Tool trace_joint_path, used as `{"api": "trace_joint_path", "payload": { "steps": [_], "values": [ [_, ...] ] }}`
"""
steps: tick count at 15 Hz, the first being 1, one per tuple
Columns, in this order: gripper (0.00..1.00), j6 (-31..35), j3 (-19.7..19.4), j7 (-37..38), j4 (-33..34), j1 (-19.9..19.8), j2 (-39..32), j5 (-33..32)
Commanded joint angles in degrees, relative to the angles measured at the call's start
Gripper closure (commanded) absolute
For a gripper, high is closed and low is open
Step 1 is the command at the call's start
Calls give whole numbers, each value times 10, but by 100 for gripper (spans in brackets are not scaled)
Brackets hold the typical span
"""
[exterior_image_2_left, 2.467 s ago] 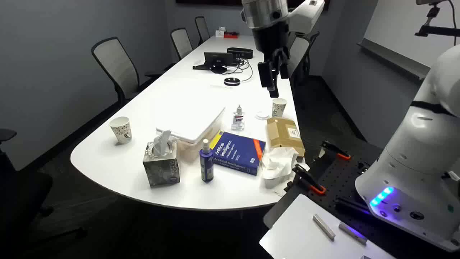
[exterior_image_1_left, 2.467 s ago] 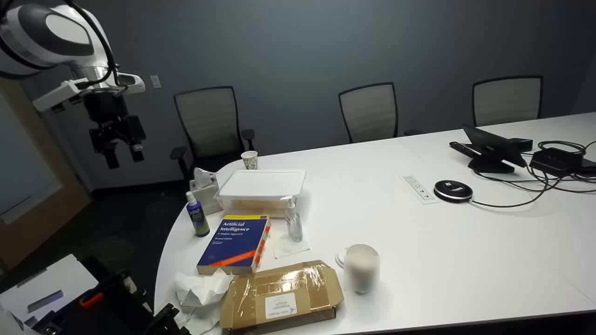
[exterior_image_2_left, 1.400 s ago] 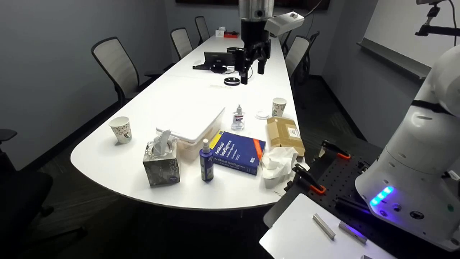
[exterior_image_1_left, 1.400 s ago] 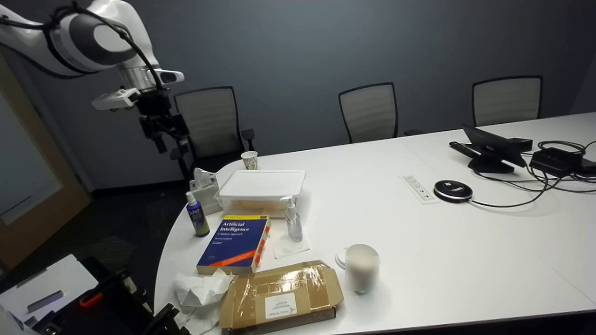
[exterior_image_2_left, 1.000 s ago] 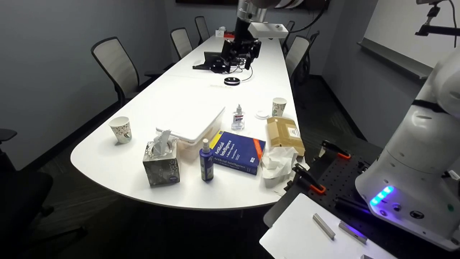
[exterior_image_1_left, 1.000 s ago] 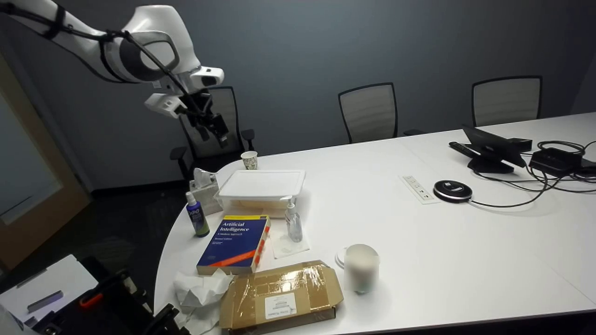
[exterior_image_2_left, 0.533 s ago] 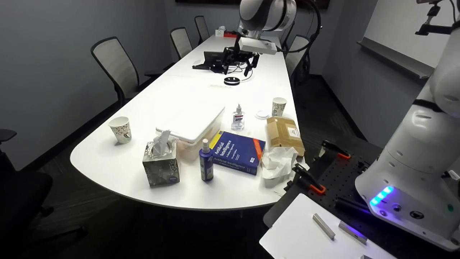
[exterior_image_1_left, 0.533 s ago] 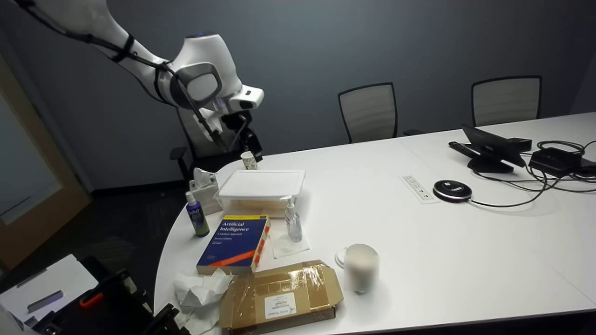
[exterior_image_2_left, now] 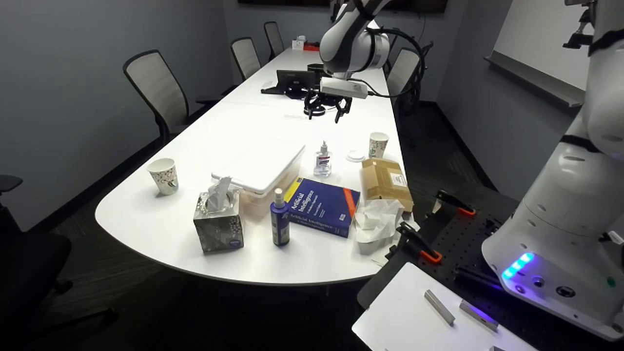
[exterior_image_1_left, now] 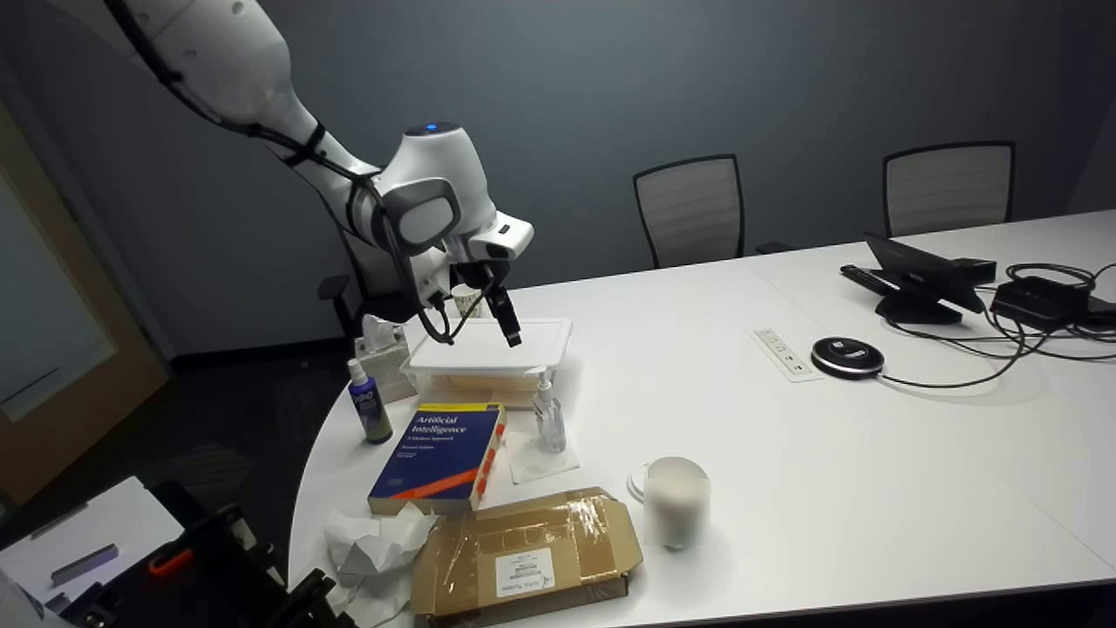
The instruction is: Press the top of the transparent bottle
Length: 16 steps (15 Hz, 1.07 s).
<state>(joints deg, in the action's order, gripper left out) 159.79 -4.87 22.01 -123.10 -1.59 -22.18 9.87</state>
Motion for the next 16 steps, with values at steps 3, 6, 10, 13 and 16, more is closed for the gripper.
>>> {"api": "trace_joint_path", "payload": {
  "steps": [3, 6, 10, 13, 16],
  "values": [
    [0, -7, -1, 2, 69, -16, -62, 41],
    [0, -21, -2, 2, 103, -23, -89, 45],
    [44, -63, 9, -2, 135, -36, -111, 57],
    [66, -101, 0, 7, 151, -32, -119, 57],
    [88, -120, -7, 13, 158, -29, -123, 54]
  ]
}}
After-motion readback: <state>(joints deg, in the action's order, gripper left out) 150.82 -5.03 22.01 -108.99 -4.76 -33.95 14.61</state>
